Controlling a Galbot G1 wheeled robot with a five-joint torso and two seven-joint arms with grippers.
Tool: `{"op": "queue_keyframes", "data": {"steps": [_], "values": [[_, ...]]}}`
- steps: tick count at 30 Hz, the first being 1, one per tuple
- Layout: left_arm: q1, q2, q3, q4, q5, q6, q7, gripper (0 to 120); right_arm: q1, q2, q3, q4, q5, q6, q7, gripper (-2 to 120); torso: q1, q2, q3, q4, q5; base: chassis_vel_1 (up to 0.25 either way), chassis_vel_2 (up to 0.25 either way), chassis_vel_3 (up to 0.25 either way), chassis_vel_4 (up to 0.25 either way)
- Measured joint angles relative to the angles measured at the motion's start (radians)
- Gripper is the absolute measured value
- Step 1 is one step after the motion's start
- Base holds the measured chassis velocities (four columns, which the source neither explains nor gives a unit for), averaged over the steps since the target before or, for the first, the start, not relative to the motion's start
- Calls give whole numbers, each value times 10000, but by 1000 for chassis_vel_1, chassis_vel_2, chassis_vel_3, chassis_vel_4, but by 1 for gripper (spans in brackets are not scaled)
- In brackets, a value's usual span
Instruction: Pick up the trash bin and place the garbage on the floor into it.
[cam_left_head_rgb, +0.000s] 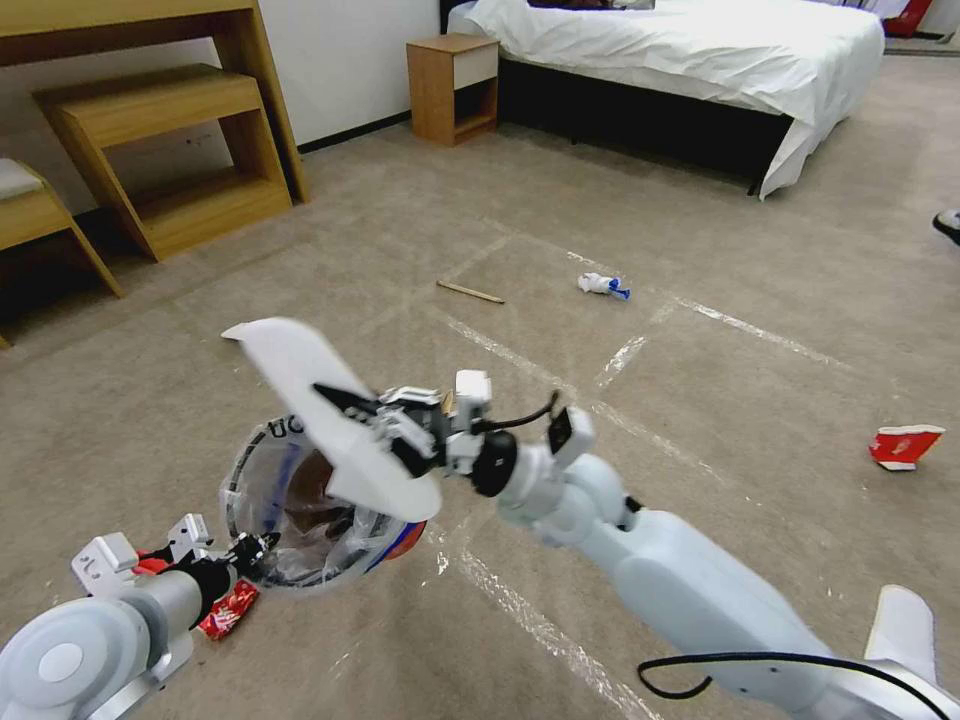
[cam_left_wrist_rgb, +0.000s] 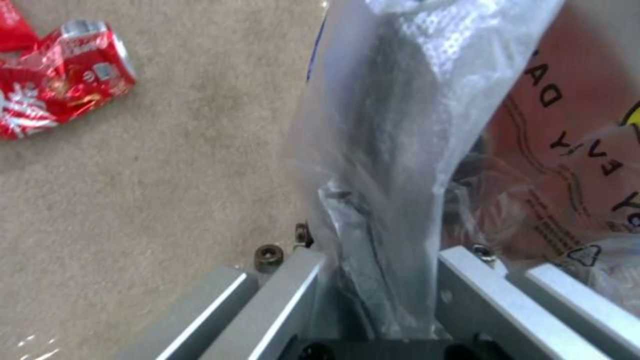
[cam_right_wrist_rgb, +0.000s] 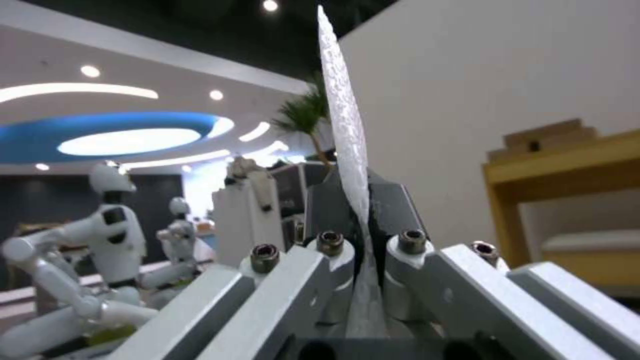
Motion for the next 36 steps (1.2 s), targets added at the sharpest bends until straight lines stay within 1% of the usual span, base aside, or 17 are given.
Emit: {"op": "queue_keyframes", "data": {"steps": [2,5,8,13,17,18,20,30,36], "values": [[11,8,7,6,1,6,-3,0,27,74,-43,-16,-7,0,3,0,0,0,0,0,0,0,0,0,0],[48,65,78,66,4,21,-28,0,195,441,-292,-118,-24,0,24,0,0,0,0,0,0,0,0,0,0],[42,93,125,102,4,22,-51,0,304,616,-449,-205,-25,0,50,0,0,0,0,-1,0,0,0,0,0],[-58,109,213,120,-76,25,-178,0,555,1110,-914,-671,-133,43,63,0,0,0,-1,-2,1,0,0,0,0],[-63,100,222,120,-91,25,-198,0,576,1183,-956,-763,-160,61,58,0,0,0,0,-1,1,0,0,0,0],[-20,61,234,91,-112,39,-246,0,666,1476,-1039,-1272,-321,161,-25,0,0,0,0,-2,1,0,0,0,0],[1,54,234,77,-112,44,-250,0,686,1522,-1046,-1367,-346,182,-44,0,0,0,0,-1,1,0,0,0,0],[354,-38,135,-333,-107,92,-305,0,948,2112,-1133,-2439,-629,493,-286,0,0,0,0,-1,3,0,0,0,0],[518,-16,94,-559,-124,147,-390,0,1130,2174,-1016,-2812,-678,638,-446,0,0,0,0,-2,3,0,0,0,0]]}}
